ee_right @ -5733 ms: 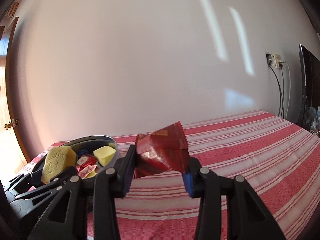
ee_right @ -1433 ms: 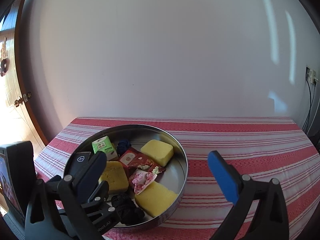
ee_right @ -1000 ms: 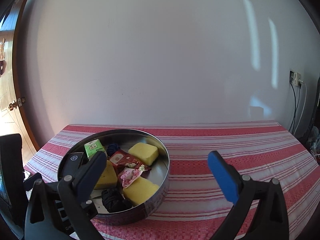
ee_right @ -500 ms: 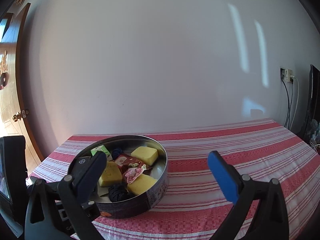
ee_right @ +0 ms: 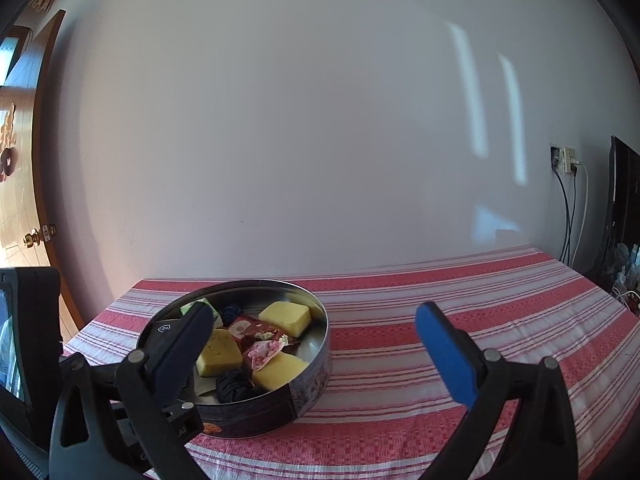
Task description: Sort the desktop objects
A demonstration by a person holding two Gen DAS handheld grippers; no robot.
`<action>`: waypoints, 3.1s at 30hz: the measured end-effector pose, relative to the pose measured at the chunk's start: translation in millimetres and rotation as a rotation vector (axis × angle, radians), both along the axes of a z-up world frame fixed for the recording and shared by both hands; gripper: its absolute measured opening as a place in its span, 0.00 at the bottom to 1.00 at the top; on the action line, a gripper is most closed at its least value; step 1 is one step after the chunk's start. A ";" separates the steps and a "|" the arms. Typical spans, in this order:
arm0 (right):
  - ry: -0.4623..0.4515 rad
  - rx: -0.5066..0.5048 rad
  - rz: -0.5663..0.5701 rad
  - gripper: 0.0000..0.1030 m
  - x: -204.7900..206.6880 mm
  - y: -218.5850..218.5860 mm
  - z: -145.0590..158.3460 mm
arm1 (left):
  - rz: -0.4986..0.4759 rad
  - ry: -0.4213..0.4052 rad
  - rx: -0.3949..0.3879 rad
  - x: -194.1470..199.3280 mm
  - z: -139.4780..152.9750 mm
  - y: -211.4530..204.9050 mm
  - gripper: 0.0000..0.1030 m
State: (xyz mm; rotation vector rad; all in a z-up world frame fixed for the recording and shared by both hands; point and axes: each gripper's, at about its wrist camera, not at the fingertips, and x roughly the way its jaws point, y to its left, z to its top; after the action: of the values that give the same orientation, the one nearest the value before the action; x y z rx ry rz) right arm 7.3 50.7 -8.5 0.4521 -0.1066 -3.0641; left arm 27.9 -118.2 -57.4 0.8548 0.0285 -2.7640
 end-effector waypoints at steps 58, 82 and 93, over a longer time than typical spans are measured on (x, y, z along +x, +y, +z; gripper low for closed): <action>-0.011 0.016 0.025 1.00 -17.2 -16.4 3.4 | 0.041 0.029 -0.001 -12.5 2.1 -7.0 0.99; -0.027 0.014 0.010 1.00 -23.1 -13.6 -1.6 | 0.037 0.003 0.019 -22.0 -4.2 -4.5 0.99; -0.036 0.010 0.004 1.00 -25.4 -11.2 -2.4 | 0.040 0.013 0.012 -23.6 -4.9 0.9 0.99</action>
State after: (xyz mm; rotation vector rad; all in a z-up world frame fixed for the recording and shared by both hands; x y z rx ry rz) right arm -18.1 39.5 -10.9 0.5077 -0.0915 -3.0550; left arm 4.3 -117.3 -62.4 0.8301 0.0637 -2.7343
